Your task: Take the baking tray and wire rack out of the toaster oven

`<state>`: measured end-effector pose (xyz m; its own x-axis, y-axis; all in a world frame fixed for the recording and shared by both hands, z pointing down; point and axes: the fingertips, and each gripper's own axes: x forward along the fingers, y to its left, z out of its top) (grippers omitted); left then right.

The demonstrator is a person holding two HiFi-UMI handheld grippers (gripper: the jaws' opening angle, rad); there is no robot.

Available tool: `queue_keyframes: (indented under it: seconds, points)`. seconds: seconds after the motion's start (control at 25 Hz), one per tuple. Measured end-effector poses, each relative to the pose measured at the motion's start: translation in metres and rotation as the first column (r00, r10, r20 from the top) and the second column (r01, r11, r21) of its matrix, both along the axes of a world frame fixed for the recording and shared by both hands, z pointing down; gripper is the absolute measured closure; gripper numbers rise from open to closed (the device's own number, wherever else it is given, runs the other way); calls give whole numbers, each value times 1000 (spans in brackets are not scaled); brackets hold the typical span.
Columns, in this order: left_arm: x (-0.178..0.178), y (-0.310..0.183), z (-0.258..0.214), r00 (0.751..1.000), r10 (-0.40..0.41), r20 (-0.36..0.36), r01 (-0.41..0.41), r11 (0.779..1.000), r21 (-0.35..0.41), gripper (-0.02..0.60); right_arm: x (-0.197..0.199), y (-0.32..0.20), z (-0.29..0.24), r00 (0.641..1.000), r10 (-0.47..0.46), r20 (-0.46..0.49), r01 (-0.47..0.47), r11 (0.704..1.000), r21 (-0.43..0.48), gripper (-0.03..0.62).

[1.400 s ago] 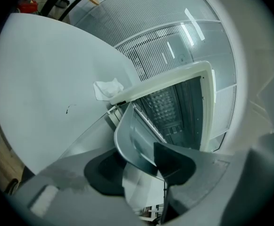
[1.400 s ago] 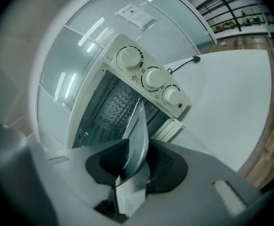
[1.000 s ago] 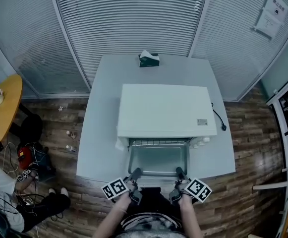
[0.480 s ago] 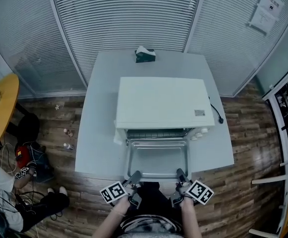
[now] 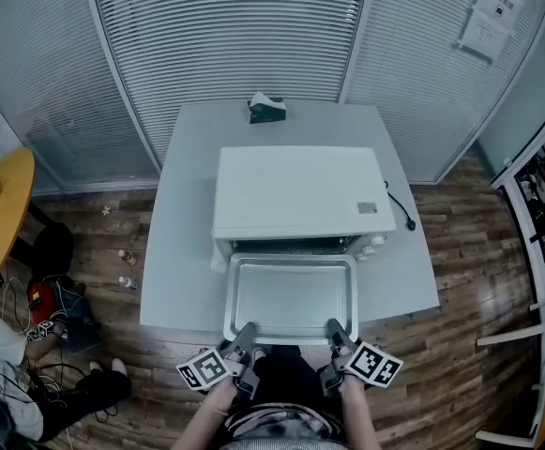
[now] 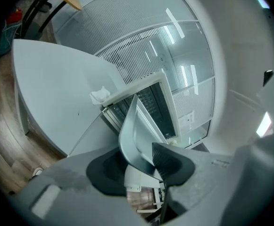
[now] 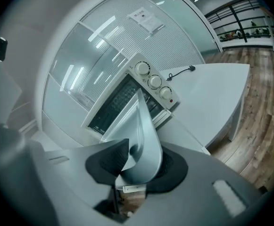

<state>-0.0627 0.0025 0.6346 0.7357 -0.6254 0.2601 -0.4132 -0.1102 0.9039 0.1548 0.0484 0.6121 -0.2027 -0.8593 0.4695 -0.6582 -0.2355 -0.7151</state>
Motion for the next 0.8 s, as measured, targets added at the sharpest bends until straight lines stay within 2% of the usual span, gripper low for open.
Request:
queue_keyframes:
  seconds: [0.44, 0.8]
  points:
    - [-4, 10, -49, 998, 3, -66, 6, 990, 138, 425, -4, 2, -41, 997, -71, -19, 73, 993, 90, 474]
    - [-9, 8, -91, 994, 17, -106, 12, 962, 272, 425, -6, -8, -72, 996, -93, 13, 90, 981, 175, 476]
